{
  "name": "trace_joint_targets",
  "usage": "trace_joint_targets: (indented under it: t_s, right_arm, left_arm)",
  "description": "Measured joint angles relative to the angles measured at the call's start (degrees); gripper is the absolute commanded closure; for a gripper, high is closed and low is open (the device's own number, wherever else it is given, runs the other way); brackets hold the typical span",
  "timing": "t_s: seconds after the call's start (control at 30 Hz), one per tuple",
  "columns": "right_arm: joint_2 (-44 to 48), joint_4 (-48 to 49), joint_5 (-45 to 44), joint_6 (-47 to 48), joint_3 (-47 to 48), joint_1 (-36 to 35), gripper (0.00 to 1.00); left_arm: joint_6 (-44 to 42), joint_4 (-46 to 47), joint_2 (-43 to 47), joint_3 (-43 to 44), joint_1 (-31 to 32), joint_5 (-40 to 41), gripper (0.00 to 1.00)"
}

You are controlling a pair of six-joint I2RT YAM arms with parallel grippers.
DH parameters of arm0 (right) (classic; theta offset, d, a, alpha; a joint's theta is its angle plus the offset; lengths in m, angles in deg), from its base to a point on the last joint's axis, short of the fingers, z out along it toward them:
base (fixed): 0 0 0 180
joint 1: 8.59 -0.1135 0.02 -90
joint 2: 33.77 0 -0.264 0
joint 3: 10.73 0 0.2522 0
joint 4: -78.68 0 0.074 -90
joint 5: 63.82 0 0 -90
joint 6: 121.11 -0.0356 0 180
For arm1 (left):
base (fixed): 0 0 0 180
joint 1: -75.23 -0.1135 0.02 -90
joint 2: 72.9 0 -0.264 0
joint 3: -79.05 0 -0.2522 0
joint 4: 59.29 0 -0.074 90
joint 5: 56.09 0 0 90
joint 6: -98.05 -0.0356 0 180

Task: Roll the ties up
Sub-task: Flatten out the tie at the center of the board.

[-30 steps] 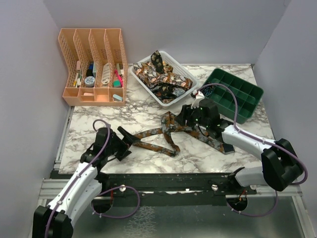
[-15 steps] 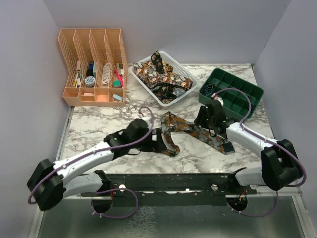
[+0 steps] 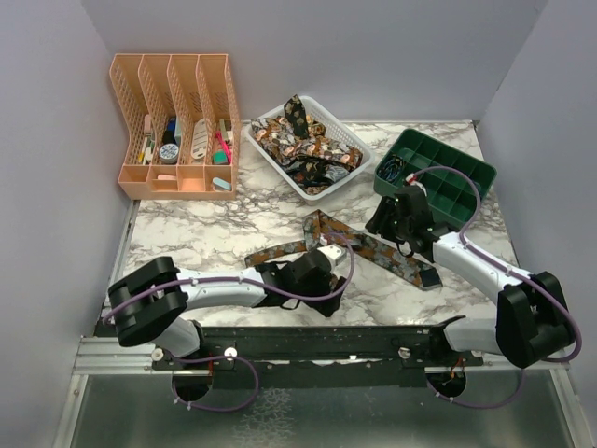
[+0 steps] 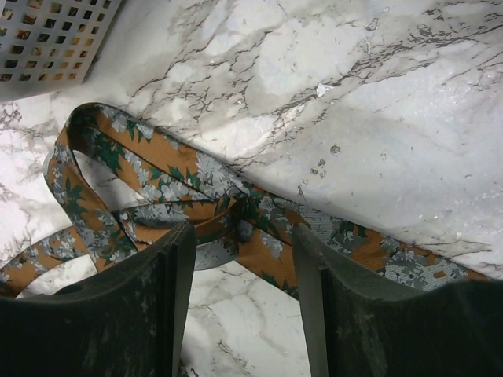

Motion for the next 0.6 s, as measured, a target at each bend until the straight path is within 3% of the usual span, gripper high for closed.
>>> trace_joint_targets:
  t_s: [0.3,0.47,0.6]
  right_arm:
    - [-0.07,-0.92,1.40,-0.07,0.00,0.02,0.43]
    - [-0.48,-1.55,1.60,-0.42,0.00,0.00,0.43]
    - [-1.05,-1.84,1.62,-0.68,0.00,0.02,0.44]
  left_arm:
    - [-7.93,2.69,-4.15,4.00,3.28,5.86,0.15]
    - [-11.19,3.04,-6.86,4.00,3.30,7.02,0.24]
    - [-13.42,3.34,-8.96,4.31,3.30,7.85,0.38]
